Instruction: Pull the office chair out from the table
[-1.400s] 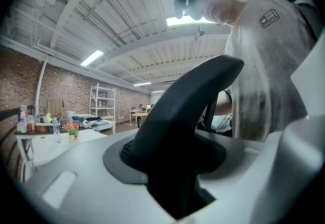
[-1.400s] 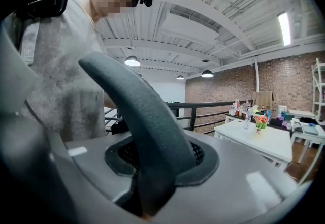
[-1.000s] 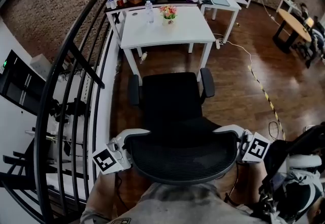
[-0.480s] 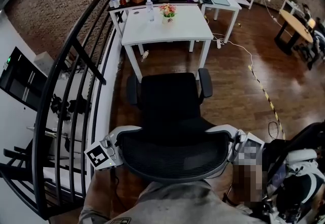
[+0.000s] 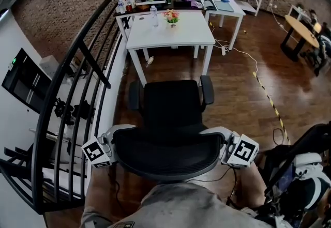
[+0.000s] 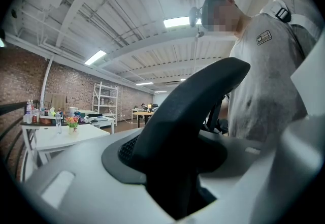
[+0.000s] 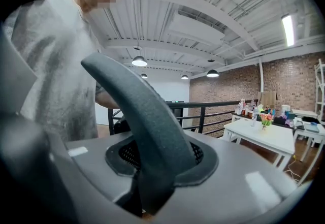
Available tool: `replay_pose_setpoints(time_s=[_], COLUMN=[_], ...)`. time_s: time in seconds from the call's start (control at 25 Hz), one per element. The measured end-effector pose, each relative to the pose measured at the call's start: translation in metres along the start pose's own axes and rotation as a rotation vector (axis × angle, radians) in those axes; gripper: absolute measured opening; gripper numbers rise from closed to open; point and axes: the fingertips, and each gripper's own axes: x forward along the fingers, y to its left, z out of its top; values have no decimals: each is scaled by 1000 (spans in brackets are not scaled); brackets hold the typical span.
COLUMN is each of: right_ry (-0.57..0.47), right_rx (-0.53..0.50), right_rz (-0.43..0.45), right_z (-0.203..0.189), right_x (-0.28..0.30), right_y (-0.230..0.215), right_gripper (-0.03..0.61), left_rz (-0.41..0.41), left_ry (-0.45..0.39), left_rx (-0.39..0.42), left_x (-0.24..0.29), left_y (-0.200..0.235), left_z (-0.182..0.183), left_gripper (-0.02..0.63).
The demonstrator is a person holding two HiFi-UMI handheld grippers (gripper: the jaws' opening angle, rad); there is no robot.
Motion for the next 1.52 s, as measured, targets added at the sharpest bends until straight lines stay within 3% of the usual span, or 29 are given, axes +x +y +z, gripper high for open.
replay_pose_setpoints(time_s=[0.32, 0.6, 0.68, 0.88, 1.16, 1.32, 1.52], right_ry=[-25, -105, -117, -121, -116, -117, -116], right_rx=[-27, -11, -2, 10, 10, 7, 21], right_rz=[-39, -208, -249, -263, -174, -116, -60], right_z=[6, 4, 0, -11, -30, -31, -30], right_x=[0, -36, -51, -80, -87, -84, -79], right_y=[2, -3, 1, 34, 106, 145, 187], right_gripper=[164, 257, 258, 261, 253, 241, 207], left_rz=[90, 300, 378, 519, 463, 420, 346], left_ry=[-28, -77, -98, -131, -73, -74, -70], left_rx=[0, 43, 58, 50, 10, -8, -21], left_x=[-8, -25, -35, -62, -47, -37, -24], left_y=[-1, -3, -4, -33, -132, -188, -239], left_z=[3, 5, 8, 8, -23, -20, -16], left_gripper=[245, 344, 380, 380, 330, 302, 215])
